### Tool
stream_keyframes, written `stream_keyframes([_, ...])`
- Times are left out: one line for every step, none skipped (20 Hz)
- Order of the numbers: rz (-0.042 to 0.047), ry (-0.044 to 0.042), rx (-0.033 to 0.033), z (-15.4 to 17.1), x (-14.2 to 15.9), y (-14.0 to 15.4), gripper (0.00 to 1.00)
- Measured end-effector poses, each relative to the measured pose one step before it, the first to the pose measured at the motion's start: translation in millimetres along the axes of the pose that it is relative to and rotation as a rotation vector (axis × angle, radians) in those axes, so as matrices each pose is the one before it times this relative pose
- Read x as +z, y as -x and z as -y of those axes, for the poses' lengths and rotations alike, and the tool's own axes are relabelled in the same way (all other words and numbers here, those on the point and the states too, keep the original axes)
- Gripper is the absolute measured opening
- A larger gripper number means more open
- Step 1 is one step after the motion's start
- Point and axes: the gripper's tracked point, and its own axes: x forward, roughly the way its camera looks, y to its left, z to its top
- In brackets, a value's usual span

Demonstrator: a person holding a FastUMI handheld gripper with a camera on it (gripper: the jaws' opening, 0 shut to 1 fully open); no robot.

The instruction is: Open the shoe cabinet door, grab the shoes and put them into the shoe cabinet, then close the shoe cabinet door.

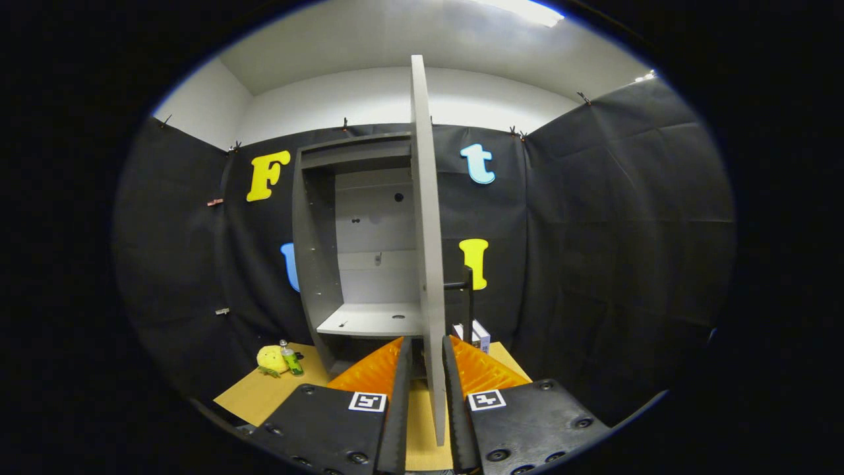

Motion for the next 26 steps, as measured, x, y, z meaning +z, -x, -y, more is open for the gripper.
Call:
stream_keyframes([-0.00336,0.00099,0.01390,-8.64,-2.02,-2.72,0.30])
stream_keyframes([-0.00269,-0.00051,0.01425,-9.92,-1.35,-5.74,0.30])
stream_keyframes([-0.00398,0.00044,0.01218,-7.90,-2.92,-2.93,0.30])
stream_keyframes([-0.00809,0.00122,0.01308,-6.33,-5.55,-3.34,0.30])
stream_keyframes([-0.01005,0.00186,0.01114,-7.25,-6.95,-3.39,0.30])
stream_keyframes([-0.01022,0.00155,0.01249,-7.01,-7.09,-3.03,0.30])
stream_keyframes([-0.01492,0.00271,0.00971,-7.85,-8.65,-4.90,0.30])
stream_keyframes([-0.01760,0.00143,0.00968,-8.57,-11.98,-5.64,0.30])
stream_keyframes([-0.02638,0.00085,0.00568,-10.46,-15.37,-7.60,0.30])
stream_keyframes([-0.02286,-0.00163,0.00497,-7.37,-12.90,-6.23,0.31])
stream_keyframes([-0.02448,-0.00288,-0.00154,-8.50,-15.39,-7.58,0.30])
stream_keyframes([-0.02880,-0.00369,-0.00133,-8.66,-17.85,-8.50,0.30])
stream_keyframes([-0.03425,-0.00302,0.00044,-11.43,-19.00,-10.97,0.31])
stream_keyframes([-0.02617,-0.00044,-0.00349,-9.71,-15.56,-9.59,0.30])
stream_keyframes([-0.02581,-0.00125,-0.00796,-7.48,-16.82,-9.96,0.31])
stream_keyframes([-0.02412,-0.00440,-0.00861,-6.10,-16.25,-8.47,0.31])
stream_keyframes([-0.02345,-0.00696,-0.01091,-5.89,-14.98,-9.75,0.31])
stream_keyframes([-0.02594,-0.00474,-0.01282,-5.42,-15.15,-10.13,0.31])
stream_keyframes([-0.02508,-0.00307,-0.01535,-1.85,-14.73,-10.29,0.31])
stream_keyframes([-0.02455,-0.00299,-0.01421,-5.95,-15.22,-12.10,0.31])
stream_keyframes([-0.02002,0.00071,-0.01233,-3.41,-12.26,-9.65,0.31])
stream_keyframes([-0.02469,0.00235,-0.01239,-3.87,-13.74,-11.69,0.31])
stream_keyframes([-0.02807,0.00057,-0.01518,-0.72,-16.18,-10.71,0.31])
stream_keyframes([-0.03208,-0.00484,-0.01489,0.86,-15.74,-10.67,0.31])
stream_keyframes([-0.03324,-0.01142,-0.01544,1.14,-15.92,-11.39,0.31])
stream_keyframes([-0.02949,-0.01155,-0.01264,0.42,-13.43,-12.69,0.31])
